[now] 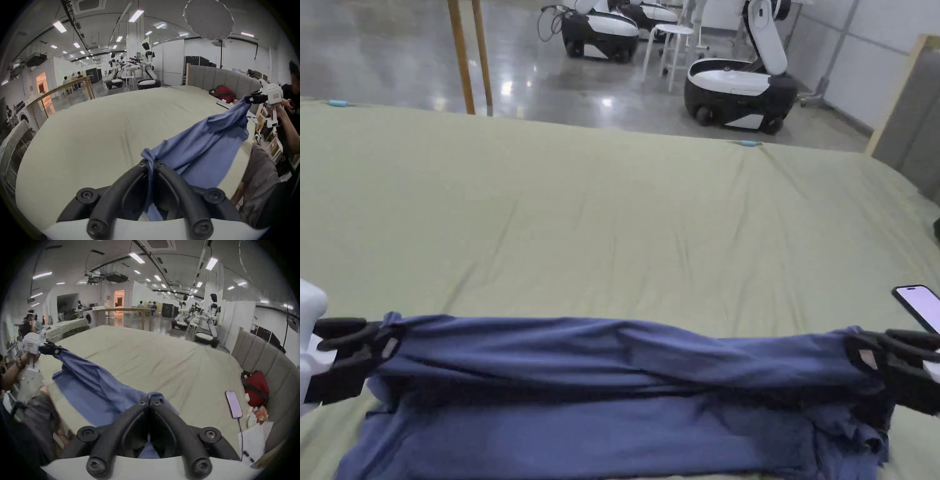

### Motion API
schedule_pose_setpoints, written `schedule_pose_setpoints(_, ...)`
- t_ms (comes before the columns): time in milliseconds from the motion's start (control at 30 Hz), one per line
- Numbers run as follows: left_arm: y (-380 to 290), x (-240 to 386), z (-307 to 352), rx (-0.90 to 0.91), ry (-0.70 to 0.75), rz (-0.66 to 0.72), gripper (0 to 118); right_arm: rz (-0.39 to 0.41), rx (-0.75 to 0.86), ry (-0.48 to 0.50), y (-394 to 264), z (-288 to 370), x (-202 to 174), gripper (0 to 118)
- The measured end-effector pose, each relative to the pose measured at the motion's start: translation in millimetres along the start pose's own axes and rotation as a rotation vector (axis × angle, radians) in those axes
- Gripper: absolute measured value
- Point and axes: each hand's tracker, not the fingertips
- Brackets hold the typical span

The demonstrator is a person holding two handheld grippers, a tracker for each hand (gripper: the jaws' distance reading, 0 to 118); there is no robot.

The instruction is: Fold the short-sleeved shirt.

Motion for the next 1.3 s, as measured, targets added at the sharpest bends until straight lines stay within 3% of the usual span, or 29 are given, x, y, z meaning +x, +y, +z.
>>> schedule_pose_setpoints(100, -27, 13, 12, -0.021, 0.005, -0.028, 1, -0.004, -0.040, -0.012, -31, 8, -5, 1)
schedule_pose_setpoints(300, -70, 9, 9, -0.103, -0.029, 0.107, 1, -0.085, -0.167, -0.088, -76, -6, 13, 1)
schedule_pose_setpoints(433, -80, 14, 1, -0.123, -0.045, 0.114, 1, -0.122, -0.204, -0.105, -89, -21, 23, 2)
schedule_pose_setpoints(633, -87, 16, -18, -0.165, -0.015, 0.098, 1, -0.083, -0.266, -0.136, -97, -46, 11, 2)
schedule_pose_setpoints(767, -85, 18, -18, -0.171, -0.005, 0.077, 1, -0.111, -0.292, -0.143, -106, -58, 21, 2)
schedule_pose_setpoints(833, -84, 18, -17, -0.165, -0.009, 0.079, 13, -0.134, -0.279, -0.143, -107, -55, 24, 6)
schedule_pose_setpoints(867, -83, 18, -14, -0.157, -0.018, 0.095, 29, -0.146, -0.256, -0.159, -107, -51, 25, 17)
schedule_pose_setpoints(933, -79, 18, -11, -0.177, 0.011, 0.142, 106, -0.167, -0.223, -0.241, -106, -37, 26, 93)
schedule_pose_setpoints(967, -76, 17, -4, -0.179, 0.019, 0.146, 118, -0.180, -0.196, -0.239, -105, -27, 25, 118)
schedule_pose_setpoints(1033, -74, 15, 15, -0.075, 0.016, 0.168, 114, -0.232, -0.086, -0.202, -85, 12, 19, 112)
schedule_pose_setpoints(1133, -62, 15, 52, 0.053, 0.040, 0.202, 115, -0.306, 0.056, -0.271, -65, 70, -22, 113)
schedule_pose_setpoints(1200, -58, 18, 76, 0.133, 0.038, 0.227, 110, -0.338, 0.160, -0.231, -56, 93, -36, 108)
schedule_pose_setpoints(1233, -57, 20, 85, 0.164, 0.039, 0.227, 97, -0.342, 0.213, -0.197, -53, 101, -43, 98)
schedule_pose_setpoints(1267, -56, 23, 93, 0.197, 0.052, 0.227, 66, -0.346, 0.274, -0.174, -49, 109, -52, 75)
schedule_pose_setpoints(1300, -55, 25, 97, 0.195, 0.072, 0.235, 1, -0.341, 0.302, -0.167, -44, 112, -59, 18)
